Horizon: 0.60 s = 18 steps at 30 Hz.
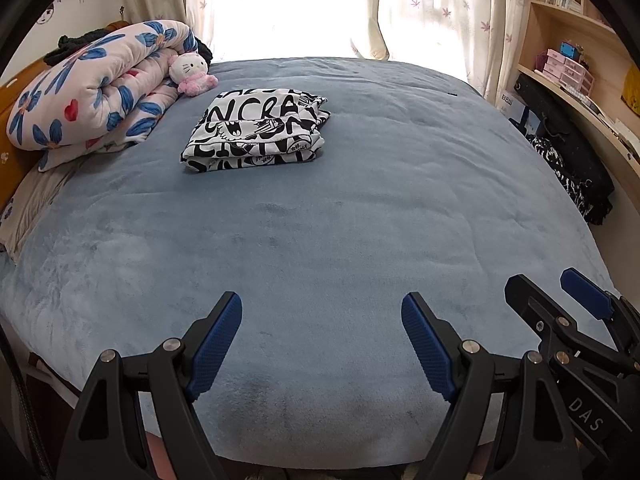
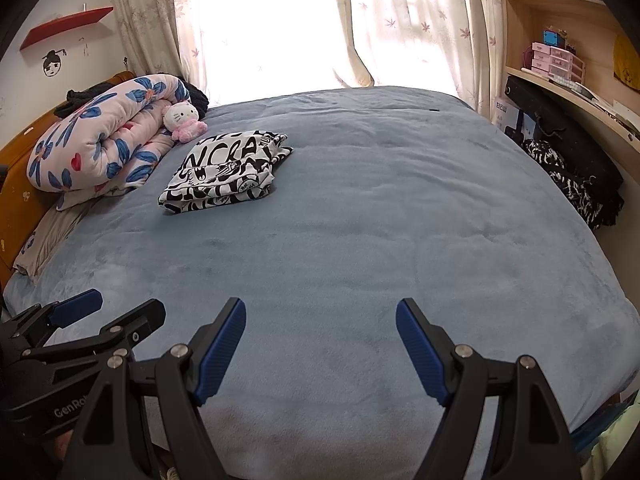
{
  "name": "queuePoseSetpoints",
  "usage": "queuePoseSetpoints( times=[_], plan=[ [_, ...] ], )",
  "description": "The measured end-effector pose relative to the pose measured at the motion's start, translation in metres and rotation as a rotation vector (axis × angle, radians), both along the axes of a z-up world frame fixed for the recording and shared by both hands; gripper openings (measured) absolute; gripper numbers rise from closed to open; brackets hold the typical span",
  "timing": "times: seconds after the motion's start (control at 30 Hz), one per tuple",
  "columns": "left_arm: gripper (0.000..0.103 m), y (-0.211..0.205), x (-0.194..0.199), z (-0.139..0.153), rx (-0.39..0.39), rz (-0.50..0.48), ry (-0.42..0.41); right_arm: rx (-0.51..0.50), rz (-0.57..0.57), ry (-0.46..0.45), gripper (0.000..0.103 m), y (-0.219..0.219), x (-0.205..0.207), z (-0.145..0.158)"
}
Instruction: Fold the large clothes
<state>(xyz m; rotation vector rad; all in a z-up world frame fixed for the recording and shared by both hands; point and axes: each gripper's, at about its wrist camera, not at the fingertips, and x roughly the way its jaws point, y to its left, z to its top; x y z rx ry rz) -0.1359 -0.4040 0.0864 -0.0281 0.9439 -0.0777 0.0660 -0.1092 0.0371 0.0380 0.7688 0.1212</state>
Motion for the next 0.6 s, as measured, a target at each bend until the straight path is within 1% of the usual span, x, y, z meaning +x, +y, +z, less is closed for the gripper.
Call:
queuePoseSetpoints(
  times=[0.6],
  plan=[
    [0.081, -0.0006, -0.0001, -0.0028, 0.000, -0.005, 0.007, 0.000, -0.001, 0.002, 0.078, -0.0011, -0.0008, -0.0006]
  ],
)
